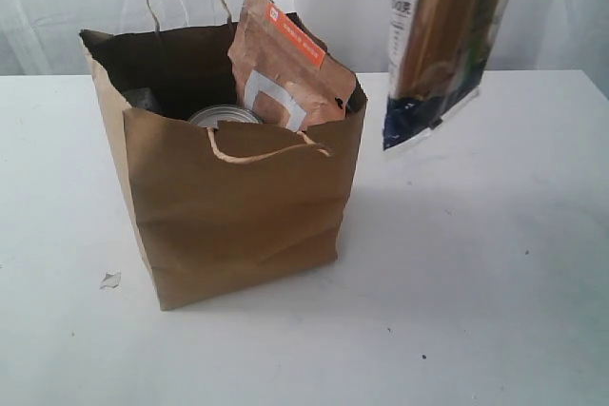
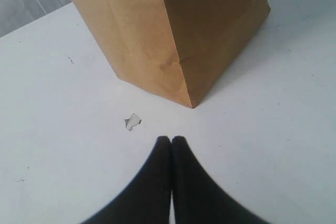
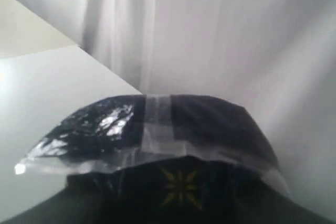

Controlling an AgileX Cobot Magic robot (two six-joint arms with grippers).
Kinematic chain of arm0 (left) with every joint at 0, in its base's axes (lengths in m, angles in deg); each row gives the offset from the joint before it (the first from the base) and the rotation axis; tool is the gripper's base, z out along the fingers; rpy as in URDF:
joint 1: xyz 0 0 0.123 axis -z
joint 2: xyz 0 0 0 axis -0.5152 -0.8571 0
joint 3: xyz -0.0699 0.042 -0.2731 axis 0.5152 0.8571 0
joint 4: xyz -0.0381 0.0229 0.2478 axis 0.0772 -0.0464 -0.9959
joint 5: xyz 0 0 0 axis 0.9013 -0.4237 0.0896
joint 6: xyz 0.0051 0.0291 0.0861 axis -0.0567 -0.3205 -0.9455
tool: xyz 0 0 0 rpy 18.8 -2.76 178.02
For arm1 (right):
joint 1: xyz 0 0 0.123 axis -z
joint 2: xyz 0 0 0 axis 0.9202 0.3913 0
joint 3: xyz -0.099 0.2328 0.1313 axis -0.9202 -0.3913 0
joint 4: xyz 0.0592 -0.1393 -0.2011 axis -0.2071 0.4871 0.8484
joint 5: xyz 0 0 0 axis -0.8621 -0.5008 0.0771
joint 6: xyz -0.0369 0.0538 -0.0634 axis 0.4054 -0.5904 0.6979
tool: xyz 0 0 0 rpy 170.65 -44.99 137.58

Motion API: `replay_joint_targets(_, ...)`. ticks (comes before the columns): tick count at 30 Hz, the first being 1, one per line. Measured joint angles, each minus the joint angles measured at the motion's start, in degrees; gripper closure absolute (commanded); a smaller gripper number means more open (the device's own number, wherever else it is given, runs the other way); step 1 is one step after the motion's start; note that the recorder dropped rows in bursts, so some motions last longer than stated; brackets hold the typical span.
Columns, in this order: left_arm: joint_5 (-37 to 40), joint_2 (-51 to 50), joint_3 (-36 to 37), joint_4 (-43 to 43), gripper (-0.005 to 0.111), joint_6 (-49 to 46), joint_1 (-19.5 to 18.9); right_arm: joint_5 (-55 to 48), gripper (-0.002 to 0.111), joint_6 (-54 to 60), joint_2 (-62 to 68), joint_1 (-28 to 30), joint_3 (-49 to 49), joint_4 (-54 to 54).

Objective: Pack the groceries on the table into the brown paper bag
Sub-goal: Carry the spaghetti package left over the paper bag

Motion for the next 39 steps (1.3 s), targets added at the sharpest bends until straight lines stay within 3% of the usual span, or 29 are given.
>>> replay_joint_targets(7, 0.0, 0.0, 0.0, 0.0, 0.106, 0.0, 0.0, -0.2, 0.108, 2.8, 4.0, -8.0, 3.4, -5.3)
replay_joint_targets(16, 0.0, 0.0, 0.0, 0.0, 0.106, 0.0, 0.0, 4.5, 0.108, 5.2, 12.9, -13.0, 9.2, -5.4)
replay_joint_targets(24, 0.0, 0.0, 0.0, 0.0, 0.106, 0.0, 0.0, 9.8, 0.108, 6.7, 19.1, -14.1, 14.1, -5.4)
replay_joint_targets(39, 0.0, 0.0, 0.0, 0.0, 0.106, 0.0, 0.0, 21.2, 0.108, 6.7, 27.5, -14.2, 14.3, -5.4)
